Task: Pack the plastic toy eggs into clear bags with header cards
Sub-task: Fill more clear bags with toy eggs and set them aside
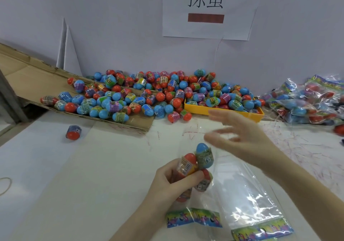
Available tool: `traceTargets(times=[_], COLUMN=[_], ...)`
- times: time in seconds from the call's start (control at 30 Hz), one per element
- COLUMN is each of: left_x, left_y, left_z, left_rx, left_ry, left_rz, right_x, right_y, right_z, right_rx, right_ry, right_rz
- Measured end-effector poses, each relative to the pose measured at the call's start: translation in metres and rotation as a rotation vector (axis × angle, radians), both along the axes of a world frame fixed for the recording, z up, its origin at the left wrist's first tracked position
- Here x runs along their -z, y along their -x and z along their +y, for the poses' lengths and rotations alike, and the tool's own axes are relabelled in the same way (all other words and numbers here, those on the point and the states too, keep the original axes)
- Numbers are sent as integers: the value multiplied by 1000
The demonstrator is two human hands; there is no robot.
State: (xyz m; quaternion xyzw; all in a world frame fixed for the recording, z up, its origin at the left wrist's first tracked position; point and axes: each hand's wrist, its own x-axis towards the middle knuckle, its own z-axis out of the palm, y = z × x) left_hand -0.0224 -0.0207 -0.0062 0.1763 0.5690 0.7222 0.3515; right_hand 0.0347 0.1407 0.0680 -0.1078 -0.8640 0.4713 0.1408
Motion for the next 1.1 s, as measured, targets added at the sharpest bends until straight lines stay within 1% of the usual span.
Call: traceTargets(times=[0.07, 0.1, 0.13, 0.2, 0.27, 0.33, 0.43, 0.6, 0.67, 0.77, 0.9, 1.03, 1.1], left_x=[-2, -3, -3, -4, -4, -4, -1, 2, 5, 6, 8, 8, 8], left_y=[0, 0, 1, 2, 3, 2, 1, 3, 6, 7, 7, 9, 8], left_z=[-2, -2, -2, -3, -5, -8, -9, -4, -3, -2, -1, -8, -10], left_rx=[-2, 2, 6, 24, 67, 120, 94, -7, -50, -68, -42, 115, 156], left_ry=[-7, -6, -4, 17, 33, 71, 125, 131, 132, 137, 128, 81, 118], left_rz=[5, 5, 10, 31, 32, 61, 134, 208, 214, 178, 149, 72, 126], right_x=[10, 16, 21, 33, 41, 45, 45, 41, 39, 42, 45, 43, 43], right_y=[-6, -8, -10, -11, -12, -12, -9, -2, -1, -2, -4, -4, -4], right_z=[-4, -6, -7, -13, -17, -19, -20, -22, -24, -26, -27, -24, -23], right_rx=[-86, -120, -135, -119, -72, -51, -32, 88, 100, 90, 70, 40, 30], right_ry=[242, 318, 345, 373, 502, 587, 564, 404, 374, 390, 433, 464, 476], right_rz=[-196, -239, -241, -158, -61, -26, -63, -72, -70, -76, -59, -47, -52])
